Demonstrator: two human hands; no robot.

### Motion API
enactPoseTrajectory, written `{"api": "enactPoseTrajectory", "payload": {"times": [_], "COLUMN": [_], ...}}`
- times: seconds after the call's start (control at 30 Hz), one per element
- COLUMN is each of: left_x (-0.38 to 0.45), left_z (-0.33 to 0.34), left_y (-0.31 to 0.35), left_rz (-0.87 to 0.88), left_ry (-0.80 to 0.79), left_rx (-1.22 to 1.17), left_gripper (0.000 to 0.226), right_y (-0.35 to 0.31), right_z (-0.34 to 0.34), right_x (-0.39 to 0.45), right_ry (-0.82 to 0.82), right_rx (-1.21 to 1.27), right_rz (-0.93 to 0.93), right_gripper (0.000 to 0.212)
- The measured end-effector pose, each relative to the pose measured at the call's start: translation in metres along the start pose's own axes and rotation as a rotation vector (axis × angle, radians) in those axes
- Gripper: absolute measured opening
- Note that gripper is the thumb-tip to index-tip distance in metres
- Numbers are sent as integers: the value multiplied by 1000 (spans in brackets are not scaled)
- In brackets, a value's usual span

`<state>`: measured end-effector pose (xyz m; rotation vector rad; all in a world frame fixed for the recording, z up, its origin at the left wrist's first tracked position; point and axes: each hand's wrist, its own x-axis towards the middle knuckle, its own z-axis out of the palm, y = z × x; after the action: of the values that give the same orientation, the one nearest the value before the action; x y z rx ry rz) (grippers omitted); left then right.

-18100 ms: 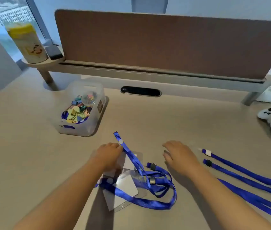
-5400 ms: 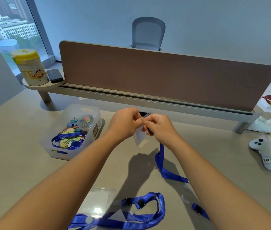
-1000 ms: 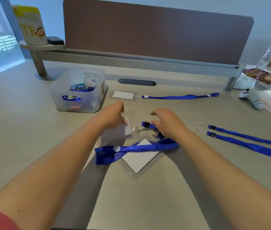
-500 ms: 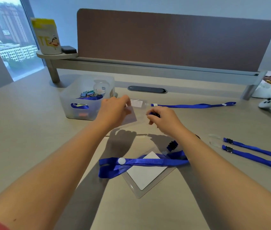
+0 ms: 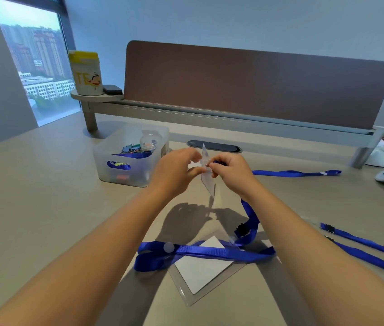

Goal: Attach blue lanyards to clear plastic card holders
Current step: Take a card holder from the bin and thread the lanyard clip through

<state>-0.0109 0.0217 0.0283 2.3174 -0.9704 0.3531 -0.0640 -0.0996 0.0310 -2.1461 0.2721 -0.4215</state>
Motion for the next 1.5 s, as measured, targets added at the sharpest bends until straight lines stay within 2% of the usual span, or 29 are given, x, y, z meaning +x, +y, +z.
{"api": "enactPoseTrajectory", "payload": {"times": [0.3, 0.47, 0.7, 0.83, 0.93, 1.07, 1.23, 1.4, 1.5], "left_x": [5, 7, 3, 2, 4, 4, 1, -6, -6], "left_z": [2, 3, -5, -8, -10, -11, -1, 4, 6], "left_y": [13, 16, 15, 9, 2, -3, -1, -1, 2], "left_rz": [-1, 1, 87, 128, 179, 187, 80, 65, 16], "left_ry": [-18, 32, 65, 128, 164, 161, 231, 263, 162], "left_rx": [36, 49, 109, 130, 173, 191, 105, 140, 185], "left_gripper": [25, 25, 28, 23, 16, 15, 18, 15, 28], "right_y": [-1, -4, -13, -16, -17, -17, -12, -7, -7], "right_z": [-12, -12, -8, -2, -1, 0, 1, 2, 1], "right_x": [-6, -5, -3, -4, -5, -4, -1, -2, -1], "right_ry": [-2, 28, 25, 104, 78, 64, 79, 55, 58], "right_rx": [-55, -44, 76, -159, -392, -481, -313, -98, 6], "right_rz": [-65, -34, 11, -81, -161, -210, -57, 99, 141], "right_gripper": [10, 22, 20, 26, 28, 25, 27, 28, 28]}}
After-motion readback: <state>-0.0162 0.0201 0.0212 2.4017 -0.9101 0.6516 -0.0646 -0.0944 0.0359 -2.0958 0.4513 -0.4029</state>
